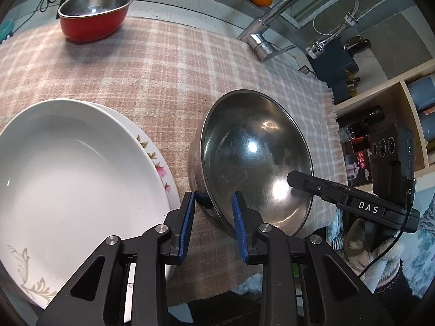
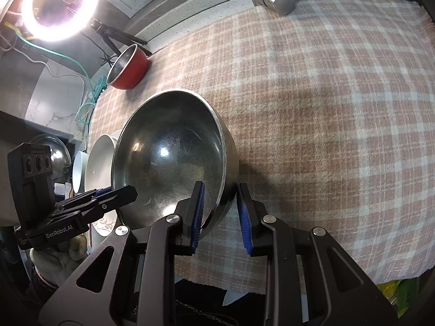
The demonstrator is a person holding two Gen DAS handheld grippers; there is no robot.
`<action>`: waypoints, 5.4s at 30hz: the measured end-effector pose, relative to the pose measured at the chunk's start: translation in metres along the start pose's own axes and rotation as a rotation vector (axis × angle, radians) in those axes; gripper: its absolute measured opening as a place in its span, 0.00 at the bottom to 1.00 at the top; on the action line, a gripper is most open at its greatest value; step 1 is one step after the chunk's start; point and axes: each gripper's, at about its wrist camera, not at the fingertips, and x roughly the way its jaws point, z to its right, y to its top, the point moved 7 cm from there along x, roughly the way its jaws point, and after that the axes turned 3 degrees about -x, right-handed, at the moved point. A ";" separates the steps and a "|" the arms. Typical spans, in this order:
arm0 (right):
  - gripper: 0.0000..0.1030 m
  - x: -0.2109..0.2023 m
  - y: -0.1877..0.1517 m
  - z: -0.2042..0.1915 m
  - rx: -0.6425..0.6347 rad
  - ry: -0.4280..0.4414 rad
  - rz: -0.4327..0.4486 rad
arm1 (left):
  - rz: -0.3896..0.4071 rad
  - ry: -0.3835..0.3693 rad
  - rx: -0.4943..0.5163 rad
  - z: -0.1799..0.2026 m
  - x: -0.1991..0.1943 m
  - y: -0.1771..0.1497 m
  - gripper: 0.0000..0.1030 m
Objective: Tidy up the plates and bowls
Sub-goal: 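Lift the steel bowl and lower it beside the plate stack, then open the right gripper and move it to the red steel bowl, then close the right gripper on the red bowl rim, then lift the red bowl and lower it into the large steel bowl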
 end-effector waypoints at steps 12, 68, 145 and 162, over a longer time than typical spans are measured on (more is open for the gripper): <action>0.25 0.004 -0.004 0.006 0.013 -0.018 -0.007 | -0.008 0.020 0.038 0.004 0.005 -0.003 0.26; 0.84 -0.038 0.082 -0.137 -0.106 0.078 0.206 | 0.293 0.115 -0.082 -0.129 -0.159 0.069 0.62; 0.20 0.098 0.167 -0.161 -0.014 0.094 0.034 | 0.186 0.076 -0.035 -0.136 -0.080 0.172 0.12; 0.19 0.016 0.107 -0.135 -0.015 0.100 0.090 | 0.202 0.021 0.072 -0.059 -0.094 0.113 0.13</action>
